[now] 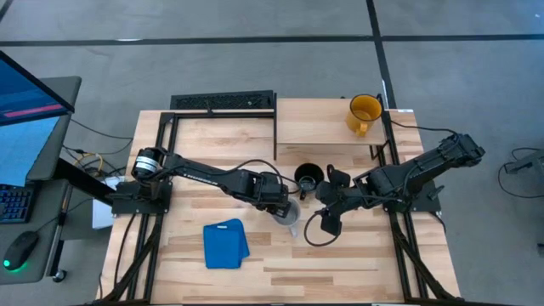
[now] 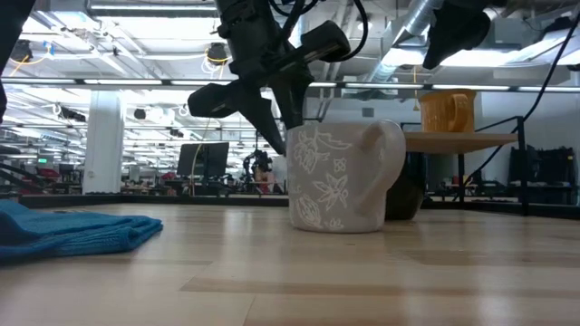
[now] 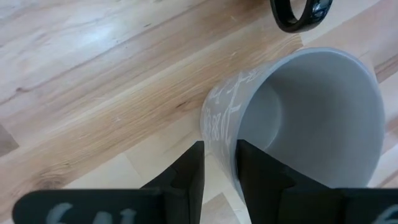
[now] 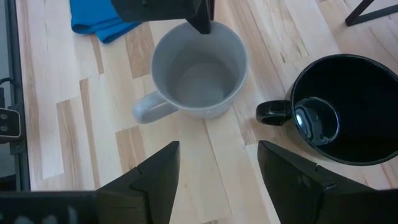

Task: Stack small to large cups/mugs on shelf
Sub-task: Put the gray mug on the shelf

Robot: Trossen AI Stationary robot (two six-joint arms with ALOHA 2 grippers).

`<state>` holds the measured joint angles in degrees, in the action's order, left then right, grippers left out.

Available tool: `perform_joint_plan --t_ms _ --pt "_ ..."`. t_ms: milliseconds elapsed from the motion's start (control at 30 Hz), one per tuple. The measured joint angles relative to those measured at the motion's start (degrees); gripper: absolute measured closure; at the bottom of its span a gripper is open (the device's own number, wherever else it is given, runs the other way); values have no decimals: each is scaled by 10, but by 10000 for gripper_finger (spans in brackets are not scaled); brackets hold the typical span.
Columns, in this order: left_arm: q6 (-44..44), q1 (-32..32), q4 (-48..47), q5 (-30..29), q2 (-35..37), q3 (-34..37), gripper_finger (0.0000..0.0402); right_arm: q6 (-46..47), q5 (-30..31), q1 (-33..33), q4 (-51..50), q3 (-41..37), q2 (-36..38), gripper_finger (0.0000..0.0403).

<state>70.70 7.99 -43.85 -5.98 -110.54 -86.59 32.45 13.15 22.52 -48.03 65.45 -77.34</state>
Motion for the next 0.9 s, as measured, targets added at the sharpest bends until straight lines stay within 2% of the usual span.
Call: perform_joint_plan --t_ms 567,767,900 --pt "-33 0 32 7 18 0 319 -15 0 0 0 0 0 163" --pt "-57 0 33 -36 64 0 319 -14 0 0 0 0 0 163" --pt "-112 6 36 -97 107 0 319 -12 0 0 0 0 0 163"
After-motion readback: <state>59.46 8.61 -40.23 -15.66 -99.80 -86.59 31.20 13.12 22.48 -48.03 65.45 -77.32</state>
